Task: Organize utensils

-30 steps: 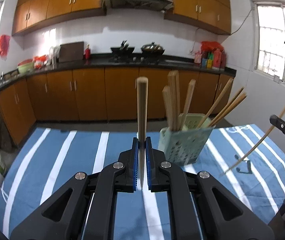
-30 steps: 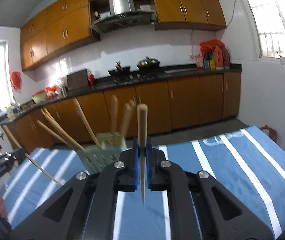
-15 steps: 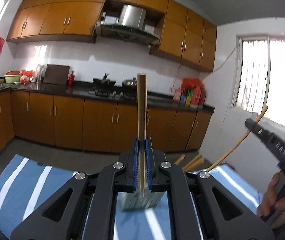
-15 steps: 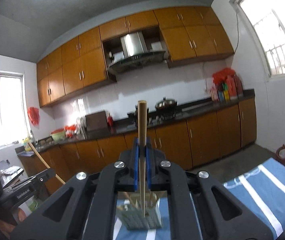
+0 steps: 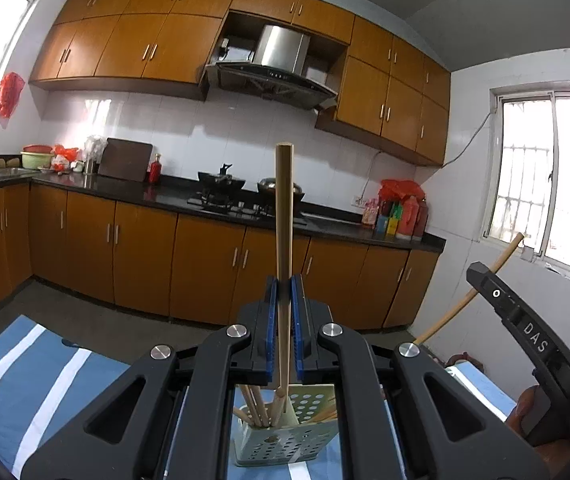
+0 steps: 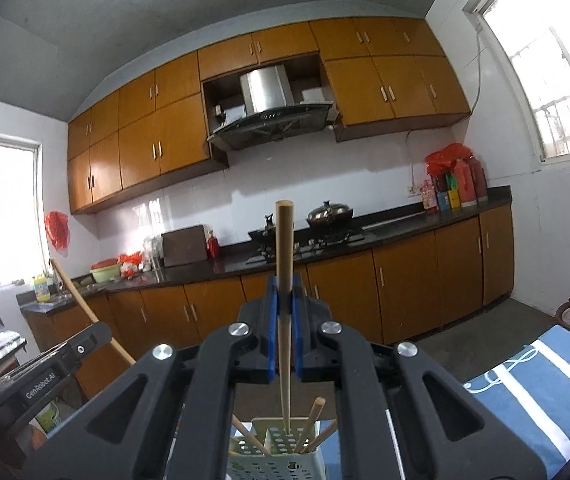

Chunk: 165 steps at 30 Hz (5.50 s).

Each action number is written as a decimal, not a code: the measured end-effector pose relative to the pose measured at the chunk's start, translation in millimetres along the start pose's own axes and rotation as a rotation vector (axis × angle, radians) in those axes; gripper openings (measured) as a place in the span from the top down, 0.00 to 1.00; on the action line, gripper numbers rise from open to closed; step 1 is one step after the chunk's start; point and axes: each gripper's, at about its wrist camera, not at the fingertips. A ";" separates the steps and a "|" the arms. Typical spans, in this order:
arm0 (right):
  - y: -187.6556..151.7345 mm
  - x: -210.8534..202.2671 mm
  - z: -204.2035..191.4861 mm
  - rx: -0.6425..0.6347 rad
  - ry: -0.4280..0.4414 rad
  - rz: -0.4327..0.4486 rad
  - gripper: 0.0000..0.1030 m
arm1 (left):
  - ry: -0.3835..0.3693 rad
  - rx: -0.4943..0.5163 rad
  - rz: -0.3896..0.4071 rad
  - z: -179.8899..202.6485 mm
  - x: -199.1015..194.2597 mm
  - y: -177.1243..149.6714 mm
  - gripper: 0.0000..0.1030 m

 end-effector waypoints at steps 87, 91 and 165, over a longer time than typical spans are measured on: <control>-174.3 -217.6 -72.5 -0.102 -0.130 -0.347 0.04 | 0.199 0.225 -0.175 -69.8 -195.7 -183.2 0.02; -175.7 -217.9 -71.0 -0.094 -0.130 -0.352 0.04 | 0.197 0.228 -0.182 -68.6 -195.3 -185.8 0.02; -182.3 -214.0 -63.3 -0.045 -0.132 -0.365 0.04 | 0.188 0.231 -0.205 -63.0 -188.1 -189.0 0.02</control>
Point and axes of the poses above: each gripper's, at about its wrist camera, not at the fingertips, and x roughly the way its jaws point, z to its right, y to its top, and after that the axes turned 14 degrees about y, right-handed
